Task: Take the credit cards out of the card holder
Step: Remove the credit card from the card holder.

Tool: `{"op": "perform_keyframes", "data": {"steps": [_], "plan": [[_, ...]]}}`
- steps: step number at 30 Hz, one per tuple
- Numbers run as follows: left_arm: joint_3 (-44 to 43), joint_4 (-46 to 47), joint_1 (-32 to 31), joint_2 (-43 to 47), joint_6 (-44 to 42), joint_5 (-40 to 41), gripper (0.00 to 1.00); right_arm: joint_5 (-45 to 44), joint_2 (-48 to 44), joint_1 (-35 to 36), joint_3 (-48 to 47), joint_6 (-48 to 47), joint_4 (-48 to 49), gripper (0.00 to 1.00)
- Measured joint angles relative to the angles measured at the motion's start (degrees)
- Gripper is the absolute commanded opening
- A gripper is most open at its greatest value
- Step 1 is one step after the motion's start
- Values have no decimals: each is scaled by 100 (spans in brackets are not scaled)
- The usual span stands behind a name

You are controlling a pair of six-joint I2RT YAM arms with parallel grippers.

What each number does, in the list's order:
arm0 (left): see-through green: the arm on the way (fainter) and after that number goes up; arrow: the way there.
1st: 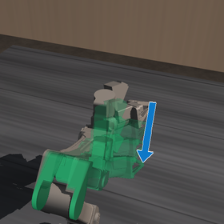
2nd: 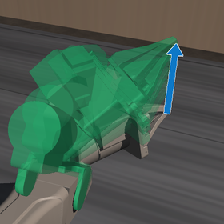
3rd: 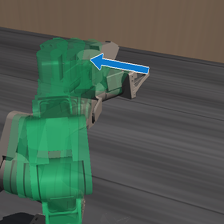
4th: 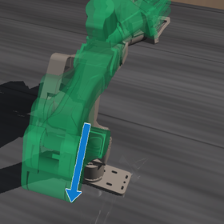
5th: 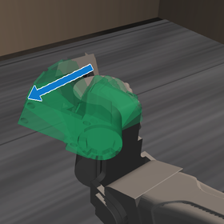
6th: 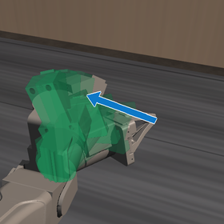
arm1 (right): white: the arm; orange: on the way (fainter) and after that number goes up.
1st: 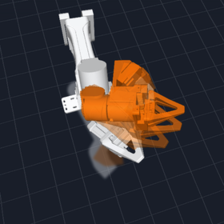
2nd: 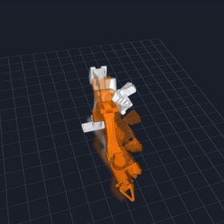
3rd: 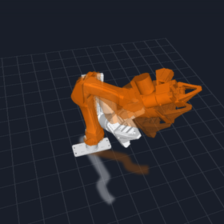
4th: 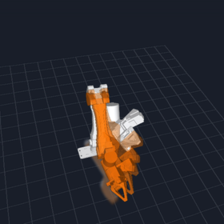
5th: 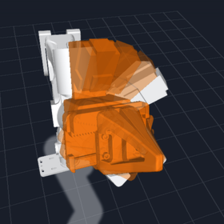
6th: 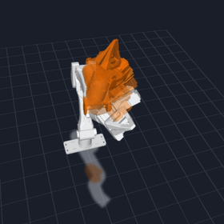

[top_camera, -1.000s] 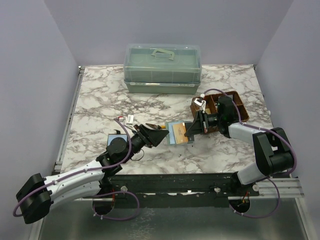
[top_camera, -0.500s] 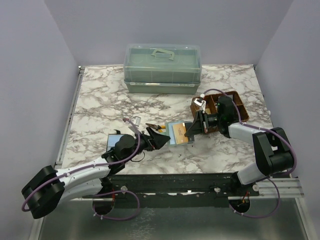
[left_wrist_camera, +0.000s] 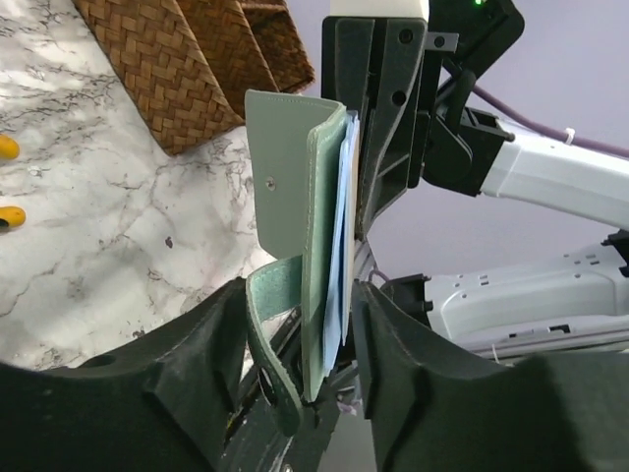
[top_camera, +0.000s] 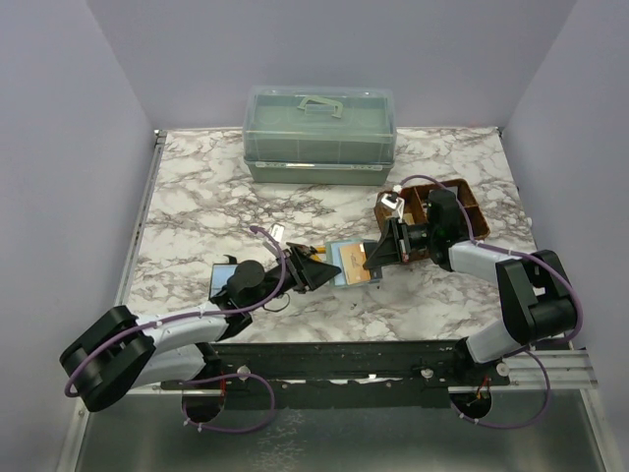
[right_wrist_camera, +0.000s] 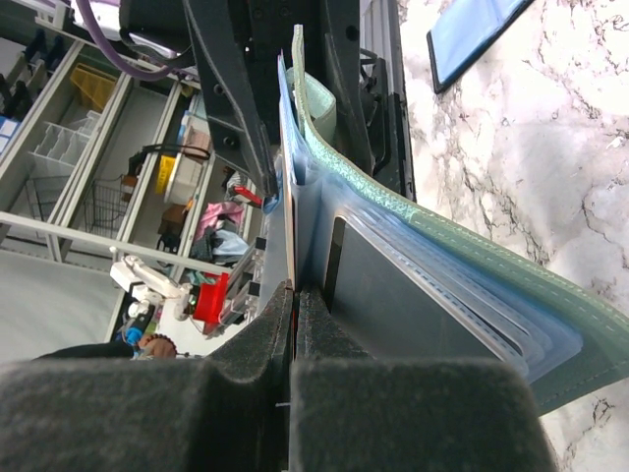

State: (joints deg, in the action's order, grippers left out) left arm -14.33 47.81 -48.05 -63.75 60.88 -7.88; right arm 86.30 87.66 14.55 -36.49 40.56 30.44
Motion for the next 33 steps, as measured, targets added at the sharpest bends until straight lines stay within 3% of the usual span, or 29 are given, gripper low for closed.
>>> {"op": "perform_keyframes", "data": {"steps": [6,21,33], "plan": [[0,334,48,-212,109,-273,1,22,0,0,0,17,22,0],[608,1388,356,17,332,-619,0,26,0,81,-153,-199,-203,0],[935,1508,817,669,522,-719,0,26,-2,-157,-219,-586,-551,0]]}}
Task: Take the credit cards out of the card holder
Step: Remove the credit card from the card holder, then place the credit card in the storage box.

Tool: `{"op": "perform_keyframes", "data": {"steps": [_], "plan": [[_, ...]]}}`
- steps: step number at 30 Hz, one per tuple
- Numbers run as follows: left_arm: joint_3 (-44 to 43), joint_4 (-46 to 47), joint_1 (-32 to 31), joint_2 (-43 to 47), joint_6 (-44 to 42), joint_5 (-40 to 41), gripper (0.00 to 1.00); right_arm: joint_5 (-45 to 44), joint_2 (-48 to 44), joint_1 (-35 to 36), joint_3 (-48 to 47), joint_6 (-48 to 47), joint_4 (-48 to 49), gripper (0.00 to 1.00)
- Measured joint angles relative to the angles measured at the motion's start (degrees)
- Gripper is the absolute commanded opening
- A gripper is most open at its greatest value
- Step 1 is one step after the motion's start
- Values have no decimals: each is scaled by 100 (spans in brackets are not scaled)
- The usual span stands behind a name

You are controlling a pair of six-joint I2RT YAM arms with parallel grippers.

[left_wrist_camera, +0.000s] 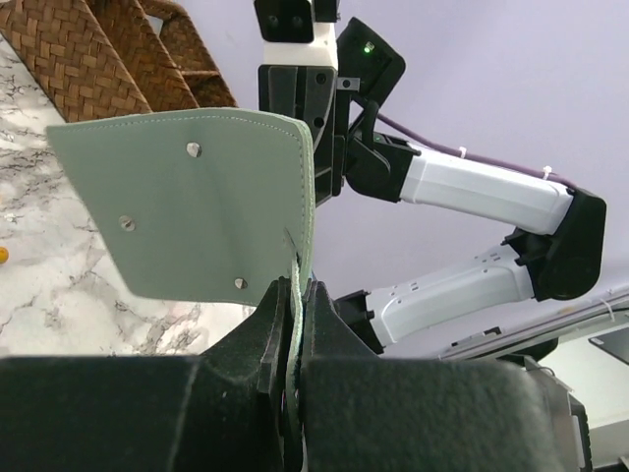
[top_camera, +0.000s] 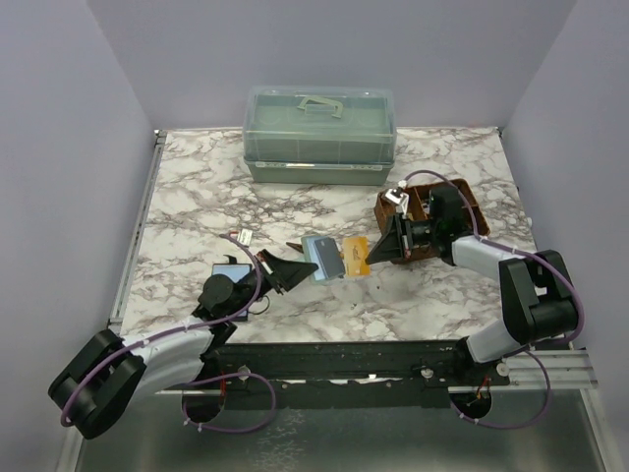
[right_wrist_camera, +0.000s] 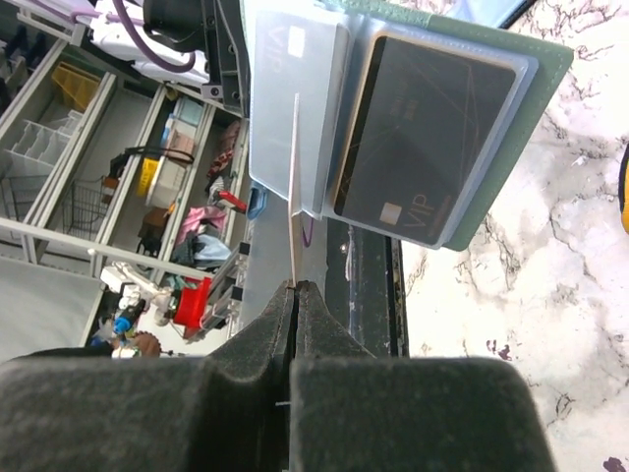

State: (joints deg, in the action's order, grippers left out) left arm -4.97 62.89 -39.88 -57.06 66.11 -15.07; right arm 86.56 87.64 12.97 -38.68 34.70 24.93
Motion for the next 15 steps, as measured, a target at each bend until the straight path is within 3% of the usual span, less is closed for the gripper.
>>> {"op": "perform_keyframes", "data": {"steps": [3,8,15], "plan": [[31,-157,17,164,-2,-26,0,-24,-46,-37,-225,-553,-601,0],[227,-413,17,330,-9,-74,0,-409,-280,-79,-1130,-2330,-2522,0],[350,-636,39,435,-7,-225,0,-1755,-426,-181,-2347,-4553,-4861,0]]}}
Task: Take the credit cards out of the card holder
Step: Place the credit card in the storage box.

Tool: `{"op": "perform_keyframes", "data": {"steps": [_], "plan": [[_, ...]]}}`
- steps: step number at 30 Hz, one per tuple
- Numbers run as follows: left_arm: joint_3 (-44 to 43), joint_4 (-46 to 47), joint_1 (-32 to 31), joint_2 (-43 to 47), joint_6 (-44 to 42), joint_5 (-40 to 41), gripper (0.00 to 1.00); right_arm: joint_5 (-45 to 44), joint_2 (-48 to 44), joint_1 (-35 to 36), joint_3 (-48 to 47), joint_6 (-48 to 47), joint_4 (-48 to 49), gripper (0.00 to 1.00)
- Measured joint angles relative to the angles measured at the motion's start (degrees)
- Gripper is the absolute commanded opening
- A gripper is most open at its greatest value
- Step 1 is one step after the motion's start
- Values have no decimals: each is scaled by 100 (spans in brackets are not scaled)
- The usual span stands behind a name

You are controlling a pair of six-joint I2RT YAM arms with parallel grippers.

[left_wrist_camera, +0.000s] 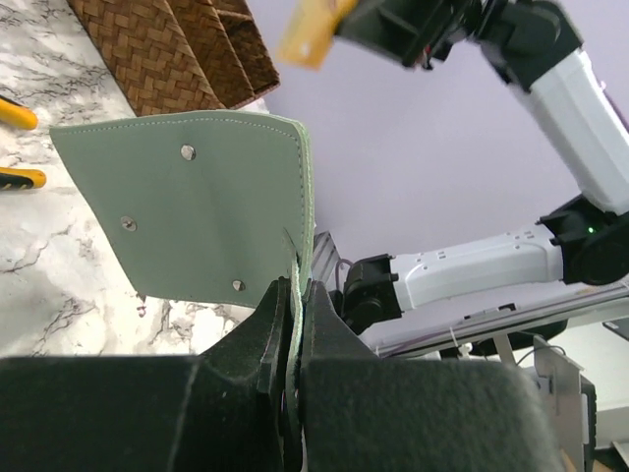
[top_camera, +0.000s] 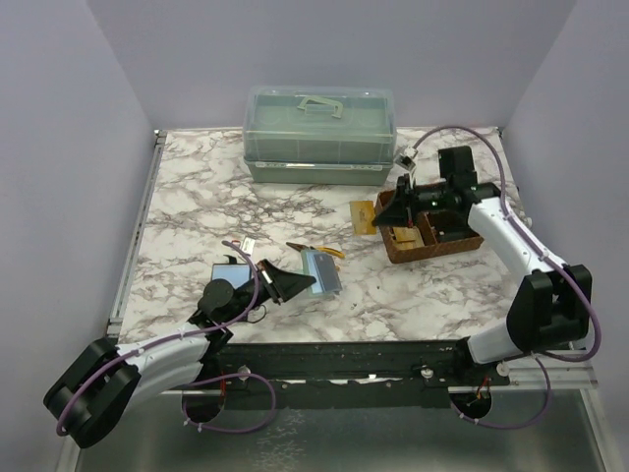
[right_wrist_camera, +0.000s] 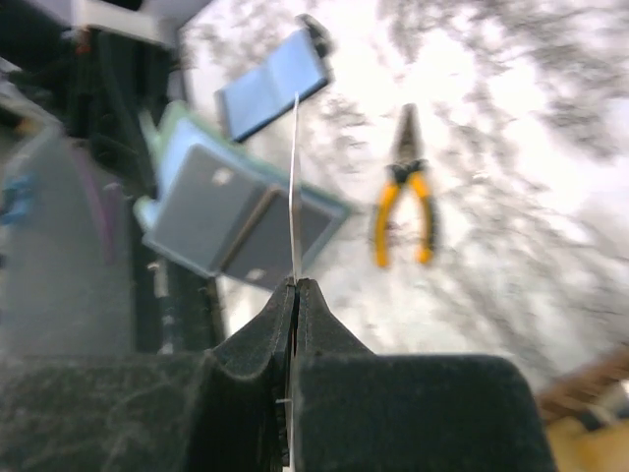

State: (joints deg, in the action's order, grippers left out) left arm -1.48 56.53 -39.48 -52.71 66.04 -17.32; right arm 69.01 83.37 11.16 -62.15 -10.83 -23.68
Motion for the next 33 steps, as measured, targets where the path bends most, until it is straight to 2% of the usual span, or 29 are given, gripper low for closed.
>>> {"op": "perform_keyframes", "data": {"steps": [5,12,18,25,26,28,31,33], "plan": [[0,-15,0,90,-9,-162,0,-1628,431,-107,-1475,-1613,-1602,0],[-66,-157,0,98,-76,-385,0,-3550,1257,-199,-2507,-2660,-2822,0],[-76,-203,0,105,-140,-533,0,-4216,1915,-273,-2553,-2894,-3499,0],[-81,-234,0,105,-197,-660,0,-4542,2229,-293,-2588,-2800,-3620,1],[-94,-245,0,105,-201,-675,0,-4566,2240,-293,-2588,-2778,-3622,5],[-136,-260,0,101,-205,-699,0,-4592,2277,-293,-2586,-2750,-3626,25],[-247,-262,0,37,-227,-756,0,-4765,2326,-293,-2586,-2614,-3606,43],[-323,-260,0,-31,-254,-789,0,-4913,2304,-306,-2590,-2516,-3543,49]]}}
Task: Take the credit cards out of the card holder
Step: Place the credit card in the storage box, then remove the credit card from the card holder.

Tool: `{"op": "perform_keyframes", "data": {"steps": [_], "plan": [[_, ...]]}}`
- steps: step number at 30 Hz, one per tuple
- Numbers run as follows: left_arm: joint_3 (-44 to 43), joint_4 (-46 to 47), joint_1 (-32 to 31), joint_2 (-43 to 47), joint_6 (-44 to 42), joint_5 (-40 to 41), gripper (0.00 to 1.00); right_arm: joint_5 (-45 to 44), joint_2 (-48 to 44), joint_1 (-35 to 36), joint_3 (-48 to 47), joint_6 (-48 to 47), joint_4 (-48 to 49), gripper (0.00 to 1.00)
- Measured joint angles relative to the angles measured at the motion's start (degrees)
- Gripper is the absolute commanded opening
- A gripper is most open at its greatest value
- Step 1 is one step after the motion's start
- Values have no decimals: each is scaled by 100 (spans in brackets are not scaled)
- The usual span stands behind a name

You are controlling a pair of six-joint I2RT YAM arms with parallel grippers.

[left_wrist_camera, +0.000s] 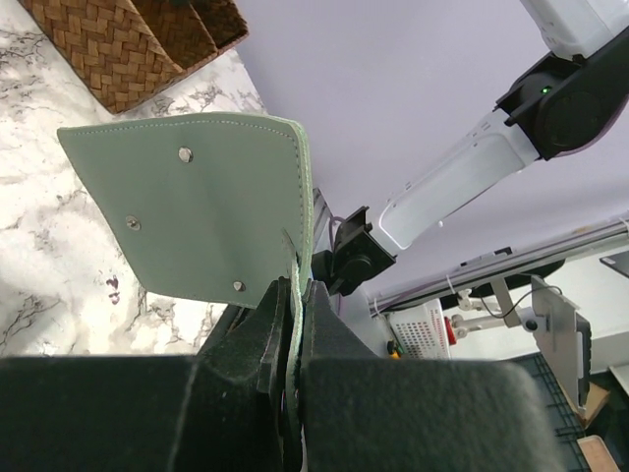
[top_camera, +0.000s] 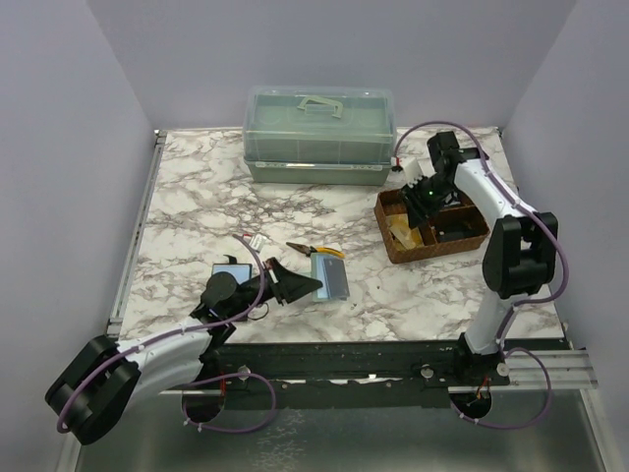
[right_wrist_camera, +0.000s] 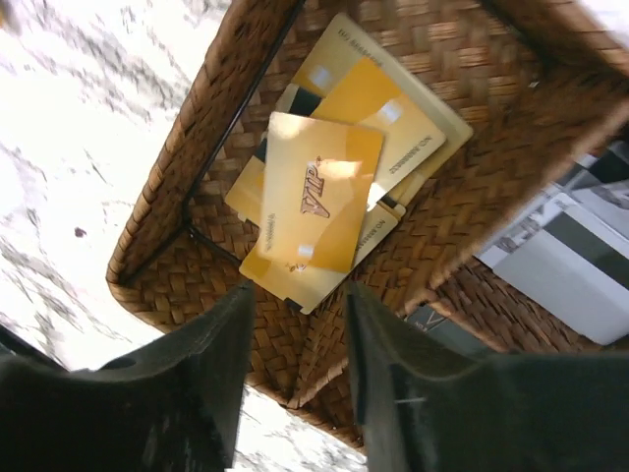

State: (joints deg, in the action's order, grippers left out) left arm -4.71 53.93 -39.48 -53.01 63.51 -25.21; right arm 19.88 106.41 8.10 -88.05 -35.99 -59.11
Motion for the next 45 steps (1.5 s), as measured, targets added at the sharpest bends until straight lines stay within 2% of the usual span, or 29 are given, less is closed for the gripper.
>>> {"op": "perform_keyframes", "data": {"steps": [5,10,13,16,18,20,24,30,36,41,45], "plan": [[-166,9,4,-313,-103,-96,0,225,-258,-107,-348,197,280,52],[-234,52,4,-767,-136,-238,0,1853,-962,-168,-234,-81,577,56],[-234,111,4,-907,-122,-334,0,3418,-1440,-166,417,-376,654,65],[-236,232,4,-929,-96,-426,0,4813,-1657,-39,1189,-614,614,65],[-240,382,4,-994,-74,-490,0,5344,-1661,168,1692,-511,706,66],[-286,601,4,-1224,-42,-544,0,5611,-1707,483,2310,-52,1086,72],[-426,955,4,-1799,24,-546,0,5694,-2122,876,3530,1622,2492,78],[-457,1370,-2,-2507,164,-426,0,5539,-2361,918,4151,3440,4264,86],[-278,1685,-61,-2693,271,-66,0,4861,-2232,1392,4317,4103,4942,86],[-201,1792,-85,-2830,382,192,0,4365,-1904,1845,4308,4332,5082,87],[-234,1878,-157,-2892,463,306,0,4131,-1781,1947,4260,4461,5097,87]]}}
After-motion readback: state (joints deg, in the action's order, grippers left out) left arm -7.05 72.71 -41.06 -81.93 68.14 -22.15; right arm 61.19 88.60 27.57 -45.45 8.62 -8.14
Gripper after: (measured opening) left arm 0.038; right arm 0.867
